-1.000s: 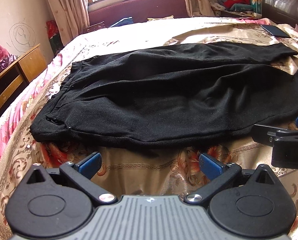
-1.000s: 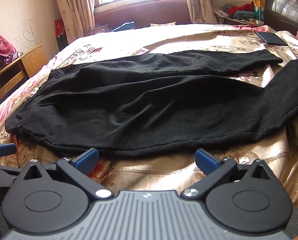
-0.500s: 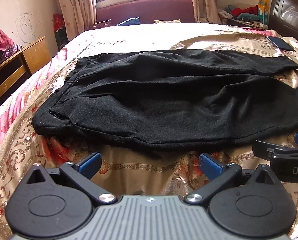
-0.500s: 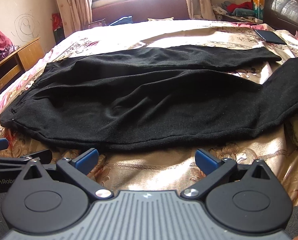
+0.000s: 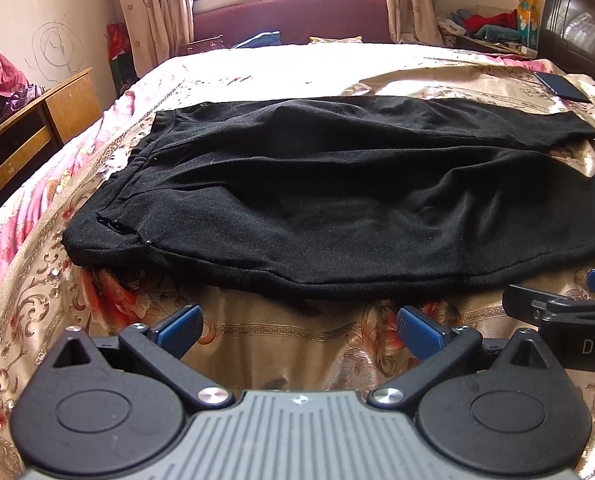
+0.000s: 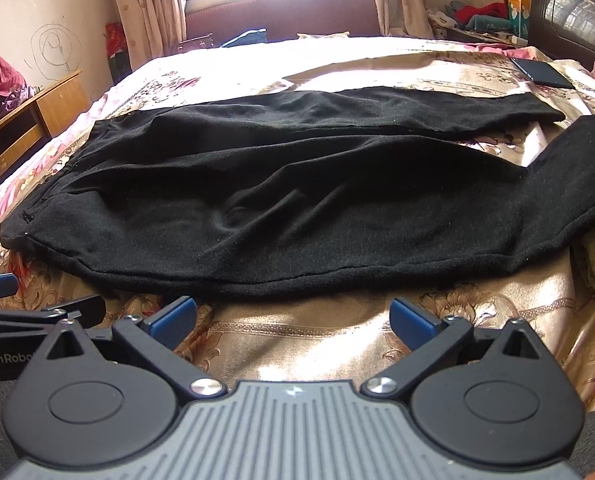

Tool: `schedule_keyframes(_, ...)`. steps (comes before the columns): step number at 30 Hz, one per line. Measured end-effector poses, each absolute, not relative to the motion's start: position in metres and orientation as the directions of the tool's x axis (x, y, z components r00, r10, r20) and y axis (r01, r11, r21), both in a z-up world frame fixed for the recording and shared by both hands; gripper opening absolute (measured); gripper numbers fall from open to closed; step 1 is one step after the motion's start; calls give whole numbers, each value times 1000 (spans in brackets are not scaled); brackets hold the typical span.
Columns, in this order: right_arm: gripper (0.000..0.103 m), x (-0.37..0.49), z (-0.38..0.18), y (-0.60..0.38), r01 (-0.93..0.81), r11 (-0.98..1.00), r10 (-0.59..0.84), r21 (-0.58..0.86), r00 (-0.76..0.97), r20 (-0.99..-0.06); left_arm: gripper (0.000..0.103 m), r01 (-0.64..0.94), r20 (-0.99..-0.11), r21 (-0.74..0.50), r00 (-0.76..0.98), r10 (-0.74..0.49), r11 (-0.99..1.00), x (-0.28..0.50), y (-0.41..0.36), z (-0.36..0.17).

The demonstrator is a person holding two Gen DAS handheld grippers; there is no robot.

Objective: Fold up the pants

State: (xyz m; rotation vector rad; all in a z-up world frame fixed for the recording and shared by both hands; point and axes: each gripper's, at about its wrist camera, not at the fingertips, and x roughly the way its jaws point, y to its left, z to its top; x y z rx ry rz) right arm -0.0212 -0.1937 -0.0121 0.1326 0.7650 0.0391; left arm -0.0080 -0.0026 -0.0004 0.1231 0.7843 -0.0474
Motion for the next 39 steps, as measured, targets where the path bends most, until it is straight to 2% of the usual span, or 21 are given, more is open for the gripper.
schedule_keyframes(39,102,-21,-12,-191,20,990,82,140,725,-684,103,76,-717,80,697,5,994,-5,2,-1)
